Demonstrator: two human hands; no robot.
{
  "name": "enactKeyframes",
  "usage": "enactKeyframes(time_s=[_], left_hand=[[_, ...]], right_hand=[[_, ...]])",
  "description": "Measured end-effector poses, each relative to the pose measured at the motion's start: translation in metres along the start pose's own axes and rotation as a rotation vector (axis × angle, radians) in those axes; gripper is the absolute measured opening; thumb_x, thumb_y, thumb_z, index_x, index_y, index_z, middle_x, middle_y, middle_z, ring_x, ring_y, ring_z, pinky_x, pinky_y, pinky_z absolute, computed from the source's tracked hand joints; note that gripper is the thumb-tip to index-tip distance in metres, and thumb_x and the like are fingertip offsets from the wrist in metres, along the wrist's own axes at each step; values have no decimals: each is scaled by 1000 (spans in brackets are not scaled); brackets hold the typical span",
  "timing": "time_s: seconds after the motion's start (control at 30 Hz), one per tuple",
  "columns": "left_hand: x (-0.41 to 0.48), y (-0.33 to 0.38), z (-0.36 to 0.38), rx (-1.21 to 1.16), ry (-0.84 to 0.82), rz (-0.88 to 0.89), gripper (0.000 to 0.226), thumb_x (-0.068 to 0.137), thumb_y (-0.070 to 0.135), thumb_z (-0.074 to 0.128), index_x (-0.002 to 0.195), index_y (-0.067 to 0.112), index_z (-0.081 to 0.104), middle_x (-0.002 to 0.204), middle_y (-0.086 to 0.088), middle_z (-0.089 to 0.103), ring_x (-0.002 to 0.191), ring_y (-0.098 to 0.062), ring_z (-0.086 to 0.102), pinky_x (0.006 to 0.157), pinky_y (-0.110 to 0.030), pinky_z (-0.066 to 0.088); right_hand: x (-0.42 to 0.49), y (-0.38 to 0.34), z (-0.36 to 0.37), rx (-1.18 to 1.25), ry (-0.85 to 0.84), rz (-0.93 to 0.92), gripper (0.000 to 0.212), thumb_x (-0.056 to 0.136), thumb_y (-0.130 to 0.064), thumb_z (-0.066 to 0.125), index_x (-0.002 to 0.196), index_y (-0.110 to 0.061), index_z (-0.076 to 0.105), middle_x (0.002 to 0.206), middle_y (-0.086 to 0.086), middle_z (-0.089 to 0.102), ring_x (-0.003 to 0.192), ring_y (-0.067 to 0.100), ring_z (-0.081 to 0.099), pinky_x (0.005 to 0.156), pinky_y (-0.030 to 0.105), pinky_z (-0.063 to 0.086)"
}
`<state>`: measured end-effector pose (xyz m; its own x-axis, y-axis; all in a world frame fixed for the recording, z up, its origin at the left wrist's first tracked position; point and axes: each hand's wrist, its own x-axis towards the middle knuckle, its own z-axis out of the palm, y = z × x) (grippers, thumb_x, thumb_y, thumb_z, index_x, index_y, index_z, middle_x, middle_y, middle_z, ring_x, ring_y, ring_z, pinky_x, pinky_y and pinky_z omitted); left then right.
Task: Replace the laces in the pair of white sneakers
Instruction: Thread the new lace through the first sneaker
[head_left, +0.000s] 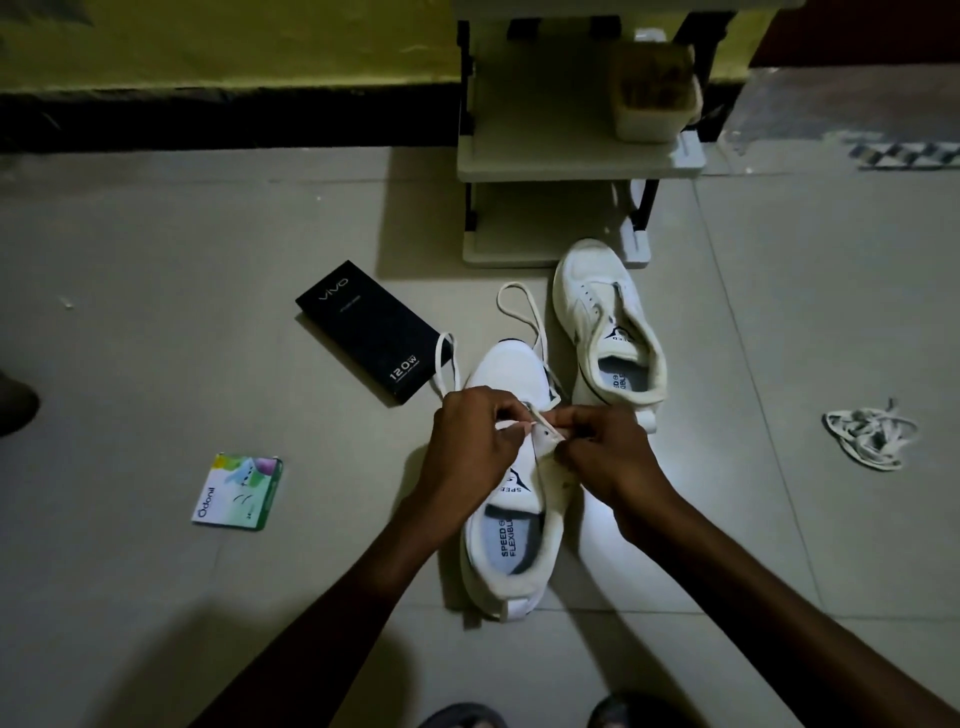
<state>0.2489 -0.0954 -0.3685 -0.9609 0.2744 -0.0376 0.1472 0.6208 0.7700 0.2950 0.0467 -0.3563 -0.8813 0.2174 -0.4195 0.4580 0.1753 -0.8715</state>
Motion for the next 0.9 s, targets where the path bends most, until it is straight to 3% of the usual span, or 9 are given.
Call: enactKeyframes(time_s=[0.13,0.23,0.37,0.5,0.63,0.7,0.77,0.83,0.9], left_hand=[[0,9,0,250,-13,96,9,87,16,65,90,16,74,93,-1,71,86,-18,66,80,-26,47],[-1,10,2,296,2,108,6,87,18,64,87,18,70,88,1,69,85,-20,65,78,-32,50],[-2,5,0,14,6,-98,18,86,16,70,98,23,59,86,5,68,85,-13,66,77,-29,52],[1,4,-4,-224,-42,-237,34,84,12,72,105,21,46,84,2,71,79,-7,66,68,-12,47],[-1,-2,-4,-512,-100,-367,28,87,4,66,105,13,47,84,-5,72,83,-16,68,81,-26,52],[1,-5,-1,-498,-129,-371,23,87,4,65,100,16,49,84,-5,71,86,-17,68,83,-30,51],[2,-5,1,-376,-142,-337,23,86,4,66,96,17,51,85,-4,69,78,-10,63,75,-17,48],[2,-3,2,-301,-161,-293,27,83,0,68,100,14,51,89,-2,67,75,-4,61,68,-8,46],[1,-3,1,-250,-206,-257,31,83,2,69,103,17,51,93,4,66,86,-7,64,75,-13,51]], right_hand=[[0,0,1,-251,-14,-215,14,91,-13,62,87,-13,75,79,-1,72,72,7,65,67,25,53],[6,3,-4,-264,-33,-182,29,98,-21,50,83,-5,69,76,13,69,73,26,68,71,44,57],[8,4,-6,-90,-13,-144,17,92,0,56,91,-9,71,73,11,69,64,23,67,64,36,58],[10,7,2,-200,67,-268,4,84,-12,72,86,-15,71,64,-1,68,56,15,68,60,39,59],[13,8,6,-221,150,-345,12,81,-16,74,71,-19,68,58,-4,65,53,11,64,56,35,55],[16,4,5,-307,167,-389,16,79,-11,71,66,-18,64,56,-7,62,51,6,59,53,29,47],[17,-12,1,-380,180,-453,17,73,-7,62,65,-21,59,59,-9,61,56,3,56,57,25,41],[15,-44,-5,-408,247,-510,19,72,-6,60,68,-25,58,64,-12,61,62,4,58,61,24,43],[7,-87,-20,-362,360,-553,15,84,-10,66,75,-22,61,70,-14,61,67,1,59,66,20,48]])
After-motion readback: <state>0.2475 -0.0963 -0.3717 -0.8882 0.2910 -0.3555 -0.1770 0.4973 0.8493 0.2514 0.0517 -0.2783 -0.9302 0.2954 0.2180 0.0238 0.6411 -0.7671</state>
